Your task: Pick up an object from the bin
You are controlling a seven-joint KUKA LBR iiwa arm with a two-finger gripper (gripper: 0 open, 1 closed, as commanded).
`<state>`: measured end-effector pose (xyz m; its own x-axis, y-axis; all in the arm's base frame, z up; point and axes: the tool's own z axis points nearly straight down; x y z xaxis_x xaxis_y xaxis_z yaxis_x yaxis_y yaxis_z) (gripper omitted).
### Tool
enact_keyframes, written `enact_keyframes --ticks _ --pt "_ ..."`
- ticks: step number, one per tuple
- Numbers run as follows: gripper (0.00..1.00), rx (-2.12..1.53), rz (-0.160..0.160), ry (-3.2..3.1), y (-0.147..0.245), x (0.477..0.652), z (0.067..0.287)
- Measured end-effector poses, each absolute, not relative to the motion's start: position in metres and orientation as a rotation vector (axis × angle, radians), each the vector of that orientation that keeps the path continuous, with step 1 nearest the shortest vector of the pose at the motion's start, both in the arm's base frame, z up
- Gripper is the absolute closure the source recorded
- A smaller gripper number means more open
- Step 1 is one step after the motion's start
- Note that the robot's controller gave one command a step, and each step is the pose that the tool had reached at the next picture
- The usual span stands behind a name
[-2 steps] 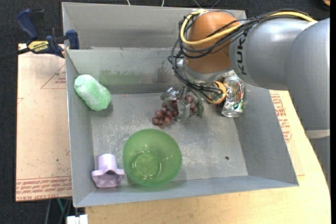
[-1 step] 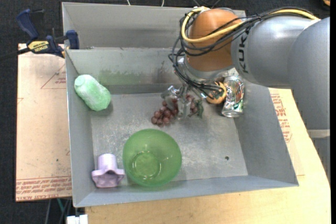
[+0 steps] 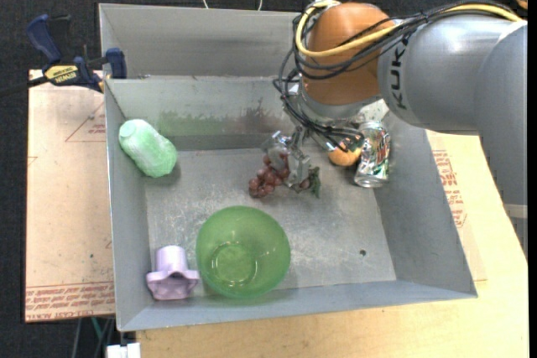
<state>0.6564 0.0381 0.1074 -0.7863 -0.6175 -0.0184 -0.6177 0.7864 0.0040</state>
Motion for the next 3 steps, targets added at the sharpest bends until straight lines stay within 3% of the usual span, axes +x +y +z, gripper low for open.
enact_keyframes --ticks 1,2,3 --pt "1.0 -1.018 0.011 2.947 0.038 0.659 0.163" --pt "1.0 -1.017 0.017 2.95 0.039 0.657 0.138" --pt "1.0 -1.016 0.016 2.95 0.039 0.657 0.168"
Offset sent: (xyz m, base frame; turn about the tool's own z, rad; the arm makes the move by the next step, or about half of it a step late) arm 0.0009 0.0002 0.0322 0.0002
